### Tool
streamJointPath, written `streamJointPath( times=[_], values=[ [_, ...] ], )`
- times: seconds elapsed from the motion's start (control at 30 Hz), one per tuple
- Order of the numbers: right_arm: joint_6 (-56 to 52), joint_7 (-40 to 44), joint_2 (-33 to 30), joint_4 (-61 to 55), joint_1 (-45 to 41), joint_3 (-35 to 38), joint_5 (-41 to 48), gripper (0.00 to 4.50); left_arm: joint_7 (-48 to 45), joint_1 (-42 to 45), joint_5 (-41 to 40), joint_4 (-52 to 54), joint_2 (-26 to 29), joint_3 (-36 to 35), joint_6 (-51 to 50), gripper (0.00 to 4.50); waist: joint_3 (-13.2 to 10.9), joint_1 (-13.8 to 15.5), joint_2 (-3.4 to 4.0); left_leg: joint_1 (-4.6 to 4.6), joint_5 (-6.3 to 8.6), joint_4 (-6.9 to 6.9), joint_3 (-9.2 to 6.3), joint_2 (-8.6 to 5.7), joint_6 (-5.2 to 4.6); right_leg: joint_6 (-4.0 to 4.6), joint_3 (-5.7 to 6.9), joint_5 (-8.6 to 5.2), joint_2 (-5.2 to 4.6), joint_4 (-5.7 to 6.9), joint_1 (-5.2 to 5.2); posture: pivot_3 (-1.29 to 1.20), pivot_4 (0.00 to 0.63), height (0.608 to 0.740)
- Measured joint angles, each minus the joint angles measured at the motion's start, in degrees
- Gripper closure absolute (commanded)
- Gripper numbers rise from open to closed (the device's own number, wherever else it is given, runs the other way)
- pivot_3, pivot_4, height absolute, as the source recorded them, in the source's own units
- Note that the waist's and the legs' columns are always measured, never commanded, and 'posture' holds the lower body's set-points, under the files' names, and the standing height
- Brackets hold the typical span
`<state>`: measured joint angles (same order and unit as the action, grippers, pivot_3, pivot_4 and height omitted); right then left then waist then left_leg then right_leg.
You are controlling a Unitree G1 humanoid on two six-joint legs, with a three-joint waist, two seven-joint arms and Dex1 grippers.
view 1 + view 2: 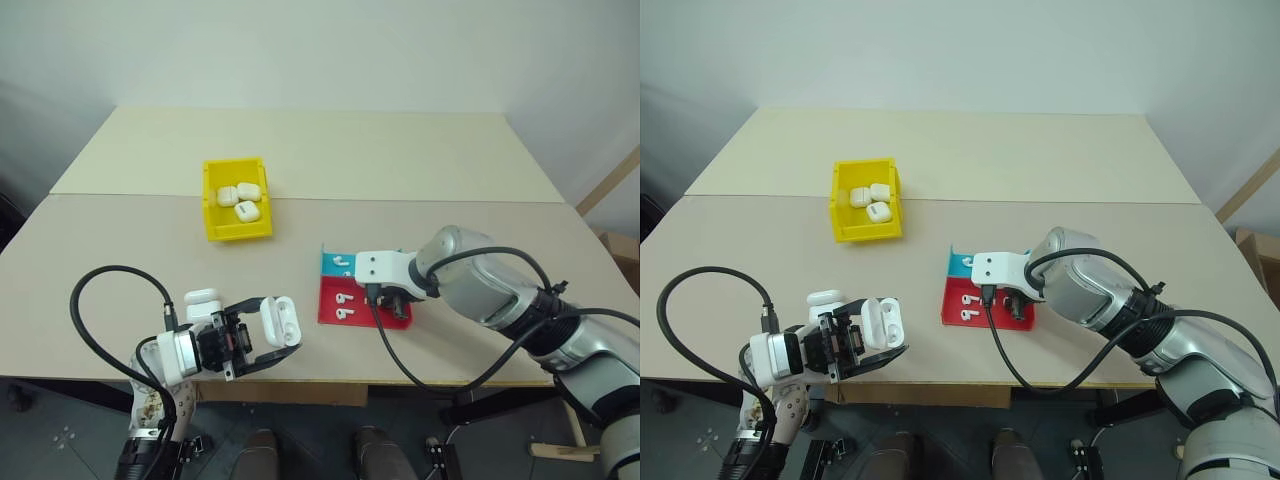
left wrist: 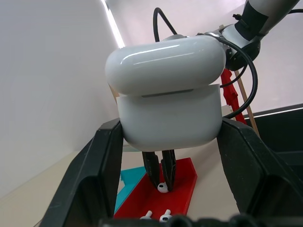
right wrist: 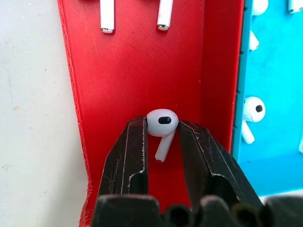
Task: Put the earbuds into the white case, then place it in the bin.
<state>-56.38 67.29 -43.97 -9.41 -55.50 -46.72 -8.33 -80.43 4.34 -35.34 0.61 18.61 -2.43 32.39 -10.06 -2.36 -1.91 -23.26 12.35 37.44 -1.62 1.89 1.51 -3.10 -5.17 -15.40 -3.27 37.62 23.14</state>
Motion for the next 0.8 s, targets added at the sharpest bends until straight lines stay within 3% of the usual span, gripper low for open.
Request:
streamJointPath(
  times=[0.67, 0.8],
  values=[
    [0.32, 0.01, 0.05, -1.28, 0.64, 0.15, -1.54, 3.62, -0.27, 0.59, 0.01, -1.37, -0.05, 0.22, 0.17, 1.78, 0.0, -0.01, 0.0, 0.0, 0.0, 0.0, 0.0, 0.0, 0.0, 0.0, 0.0, 0.0, 0.0, 0.0, 0.0, 0.0, 0.15, 0.74],
    [-0.68, -0.11, -0.52, -4.77, 1.51, 4.39, -0.67, 3.62, 0.08, 1.86, -0.04, -1.27, -0.32, 0.37, 0.0, 1.78, -0.01, 0.08, 0.01, -0.05, 0.0, 0.0, -0.02, -0.01, 0.0, 0.0, 0.02, 0.0, 0.0, -0.02, 0.02, 0.0, 0.15, 0.74]
  ],
)
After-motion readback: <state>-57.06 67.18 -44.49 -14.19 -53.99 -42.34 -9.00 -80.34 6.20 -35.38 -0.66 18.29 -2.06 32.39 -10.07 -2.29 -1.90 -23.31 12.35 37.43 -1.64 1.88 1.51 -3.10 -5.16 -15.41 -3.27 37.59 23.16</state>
